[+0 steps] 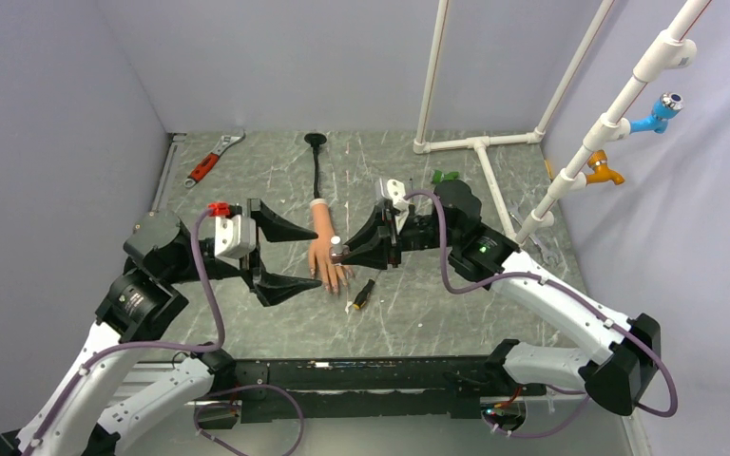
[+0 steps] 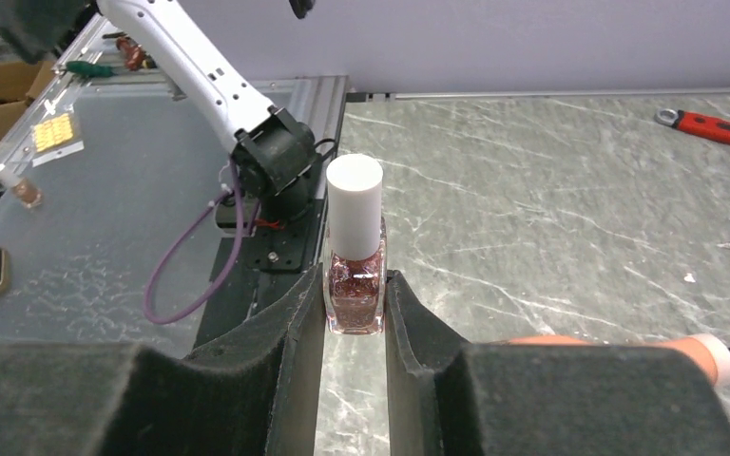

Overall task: Paint the nails
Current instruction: Unscrew the nail polish bottle.

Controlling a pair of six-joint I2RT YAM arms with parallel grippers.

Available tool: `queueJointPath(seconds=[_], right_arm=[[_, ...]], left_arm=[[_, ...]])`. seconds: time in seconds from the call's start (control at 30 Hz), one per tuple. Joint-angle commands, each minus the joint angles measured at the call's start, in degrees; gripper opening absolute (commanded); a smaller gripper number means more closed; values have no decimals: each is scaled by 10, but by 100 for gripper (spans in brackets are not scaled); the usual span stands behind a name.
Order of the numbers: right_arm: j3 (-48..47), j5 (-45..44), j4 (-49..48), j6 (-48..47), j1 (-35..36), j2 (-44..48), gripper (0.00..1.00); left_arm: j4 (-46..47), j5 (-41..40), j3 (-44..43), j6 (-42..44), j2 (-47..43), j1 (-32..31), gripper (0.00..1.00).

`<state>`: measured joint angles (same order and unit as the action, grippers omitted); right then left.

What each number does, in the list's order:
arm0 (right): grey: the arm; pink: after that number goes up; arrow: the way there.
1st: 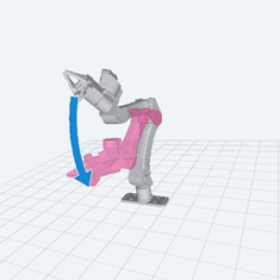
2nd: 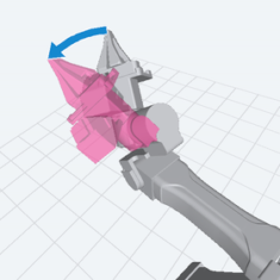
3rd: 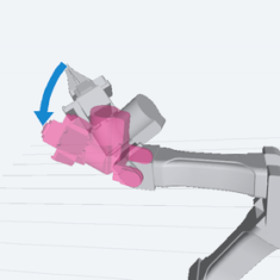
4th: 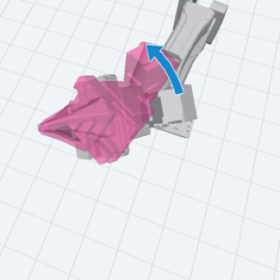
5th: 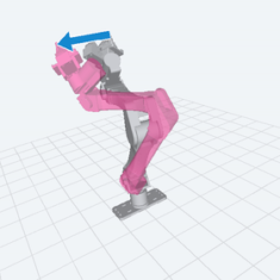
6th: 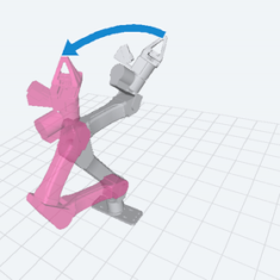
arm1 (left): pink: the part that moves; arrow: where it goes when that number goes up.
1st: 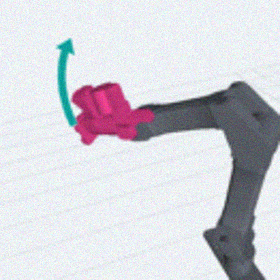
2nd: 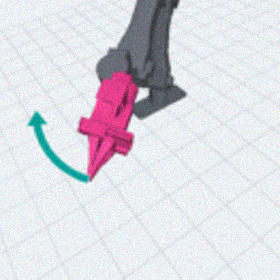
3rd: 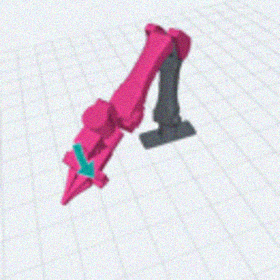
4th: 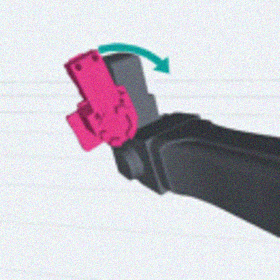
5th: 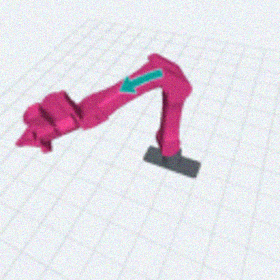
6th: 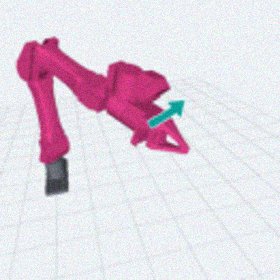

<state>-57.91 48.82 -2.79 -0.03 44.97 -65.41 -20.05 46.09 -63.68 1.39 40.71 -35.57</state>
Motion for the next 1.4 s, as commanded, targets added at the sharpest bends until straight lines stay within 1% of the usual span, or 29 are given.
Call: queueJointPath(seconds=[0.0, 0.2, 0.4, 0.6, 0.77, 0.8, 0.97, 1.03, 1.1, 1.17, 1.23, 1.37], right_arm=[[-7, 59, 4, -15, -8, 26, 0], [-12, 66, 8, -18, -8, 27, 0], [-18, 68, 11, -17, -7, 20, 0], [-10, 66, -7, -10, -7, 10, 0], [-6, 70, -34, -1, -7, 1, 0], [-8, 71, -39, 13, -8, -1, 0], [-21, 79, -34, 10, -8, -9, 0], [-24, 79, -28, 6, -7, -14, 0], [-25, 81, -24, 6, -8, -18, 0], [-23, 81, -30, 8, -8, -18, 0], [-21, 81, -41, 16, -8, -16, 0], [-18, 88, -63, 32, -8, -11, 0]], left_arm=[[18, 106, 16, 9, 15, 33, 79], [83, 119, 32, -58, 63, 41, 75], [214, 122, 92, -104, 64, 43, 73], [244, 152, 103, -116, 77, 46, 66], [236, 133, 112, -101, 63, 47, 62], [238, 132, 115, -102, 62, 47, 61], [251, 132, 124, -110, 69, 48, 54], [260, 121, 127, -122, 73, 50, 50], [289, 125, 137, -144, 74, 55, 46], [312, 126, 145, -156, 75, 58, 41], [311, 123, 146, -155, 75, 58, 35], [314, 124, 152, -153, 71, 58, 33]])
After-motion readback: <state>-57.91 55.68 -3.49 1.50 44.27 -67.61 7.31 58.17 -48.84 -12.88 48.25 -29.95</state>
